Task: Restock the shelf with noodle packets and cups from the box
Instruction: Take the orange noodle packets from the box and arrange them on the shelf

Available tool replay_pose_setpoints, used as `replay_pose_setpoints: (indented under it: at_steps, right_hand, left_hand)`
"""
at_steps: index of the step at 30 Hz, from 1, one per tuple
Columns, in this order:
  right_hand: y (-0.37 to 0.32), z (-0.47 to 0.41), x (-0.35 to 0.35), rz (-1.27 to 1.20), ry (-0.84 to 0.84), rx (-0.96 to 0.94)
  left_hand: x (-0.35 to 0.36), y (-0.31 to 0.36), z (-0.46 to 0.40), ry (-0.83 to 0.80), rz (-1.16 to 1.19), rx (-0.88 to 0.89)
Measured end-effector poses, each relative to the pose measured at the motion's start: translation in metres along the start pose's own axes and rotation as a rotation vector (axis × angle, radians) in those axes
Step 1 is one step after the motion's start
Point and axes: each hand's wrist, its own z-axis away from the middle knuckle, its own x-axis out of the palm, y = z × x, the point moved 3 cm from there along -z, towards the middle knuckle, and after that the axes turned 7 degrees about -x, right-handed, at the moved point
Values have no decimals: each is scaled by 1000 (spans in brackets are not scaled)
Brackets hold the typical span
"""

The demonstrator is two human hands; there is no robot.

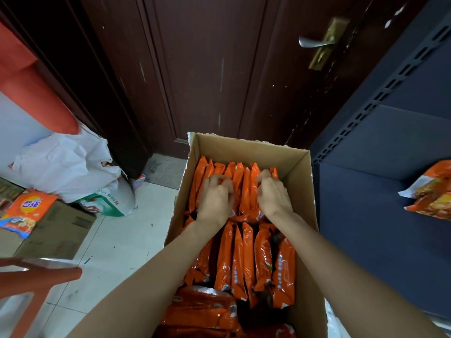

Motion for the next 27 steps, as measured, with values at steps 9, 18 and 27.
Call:
replay_pose_setpoints:
  at_steps: [9, 18, 27]
  right_hand:
    - [-26, 13, -71, -494, 188, -76]
    - [-37, 53, -149, -911, 283, -143]
    - [56, 108, -237, -959, 485, -44]
  left_hand:
    - [-82, 45, 15, 81, 388, 107]
    - [-122, 119, 35, 157, 468, 291]
    - [-97, 245, 67, 102, 462, 448]
